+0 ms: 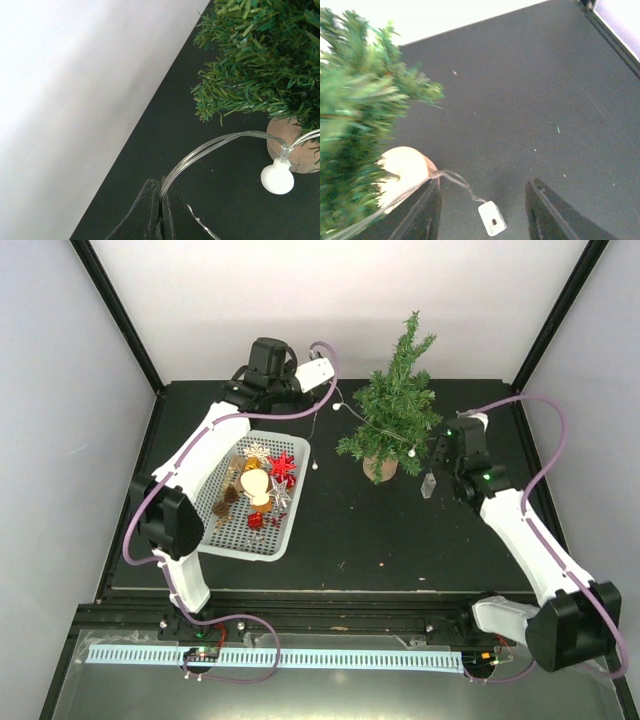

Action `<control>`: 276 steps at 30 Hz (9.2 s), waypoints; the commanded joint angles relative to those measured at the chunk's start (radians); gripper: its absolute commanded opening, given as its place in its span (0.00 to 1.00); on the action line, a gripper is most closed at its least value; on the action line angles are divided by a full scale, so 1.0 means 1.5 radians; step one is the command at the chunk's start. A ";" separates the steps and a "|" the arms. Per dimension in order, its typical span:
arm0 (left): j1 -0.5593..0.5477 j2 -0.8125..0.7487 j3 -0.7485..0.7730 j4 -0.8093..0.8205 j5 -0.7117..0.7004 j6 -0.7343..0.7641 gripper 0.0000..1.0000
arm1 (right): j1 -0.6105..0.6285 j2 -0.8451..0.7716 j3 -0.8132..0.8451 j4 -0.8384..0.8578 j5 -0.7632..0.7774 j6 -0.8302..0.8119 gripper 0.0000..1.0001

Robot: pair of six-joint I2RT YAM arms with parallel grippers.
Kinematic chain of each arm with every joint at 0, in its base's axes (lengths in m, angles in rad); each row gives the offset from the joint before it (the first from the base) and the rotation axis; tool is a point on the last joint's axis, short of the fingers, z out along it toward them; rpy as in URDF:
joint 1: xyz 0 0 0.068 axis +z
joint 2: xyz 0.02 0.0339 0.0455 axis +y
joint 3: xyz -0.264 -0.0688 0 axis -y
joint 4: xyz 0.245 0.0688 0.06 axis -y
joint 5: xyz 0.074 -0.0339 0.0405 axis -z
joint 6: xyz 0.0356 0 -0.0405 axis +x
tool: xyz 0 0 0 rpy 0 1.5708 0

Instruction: Decorate the small christmas tree

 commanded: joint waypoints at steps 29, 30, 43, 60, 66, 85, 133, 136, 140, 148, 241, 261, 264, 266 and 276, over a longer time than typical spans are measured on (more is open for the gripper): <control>0.005 0.009 -0.089 0.130 -0.053 0.020 0.02 | 0.196 -0.119 0.121 -0.084 -0.076 -0.048 0.47; 0.005 0.021 -0.071 0.124 -0.056 0.018 0.02 | 0.203 -0.130 0.105 -0.081 -0.063 -0.039 0.47; -0.016 0.086 0.007 0.120 -0.075 -0.016 0.02 | 0.054 -0.081 0.063 0.019 -0.090 0.007 0.55; -0.028 0.052 -0.042 0.130 -0.071 -0.029 0.02 | -0.091 0.098 0.197 0.019 -0.183 -0.003 0.49; -0.029 0.036 -0.060 0.128 -0.054 -0.039 0.01 | -0.110 0.176 0.277 0.012 -0.200 -0.006 0.49; -0.041 0.053 -0.059 0.164 -0.060 -0.017 0.02 | -0.133 0.114 0.286 0.048 -0.223 -0.009 0.55; -0.055 0.034 -0.058 0.144 -0.074 -0.034 0.01 | -0.003 0.072 0.138 -0.043 -0.159 0.007 0.50; -0.056 0.030 -0.058 0.148 -0.074 -0.033 0.02 | -0.006 0.078 0.153 -0.043 -0.132 0.001 0.50; -0.056 0.028 -0.057 0.149 -0.074 -0.034 0.02 | -0.008 0.087 0.182 -0.049 -0.093 -0.017 0.50; -0.060 0.023 -0.056 0.150 -0.069 -0.043 0.01 | -0.033 0.129 0.233 -0.058 -0.065 -0.032 0.49; -0.035 0.093 -0.013 0.287 0.059 -0.165 0.02 | -0.086 0.175 0.360 0.132 -0.455 -0.145 0.57; -0.028 0.085 -0.019 0.284 0.070 -0.170 0.02 | -0.086 0.170 0.320 0.182 -0.498 -0.143 0.07; -0.027 0.081 -0.020 0.286 0.069 -0.171 0.02 | -0.085 0.159 0.317 0.181 -0.506 -0.140 0.01; -0.025 0.078 -0.020 0.287 0.068 -0.172 0.01 | -0.084 0.151 0.316 0.181 -0.512 -0.134 0.01; -0.025 0.033 -0.060 0.304 0.068 -0.156 0.02 | -0.064 0.120 0.334 0.139 -0.572 -0.087 0.01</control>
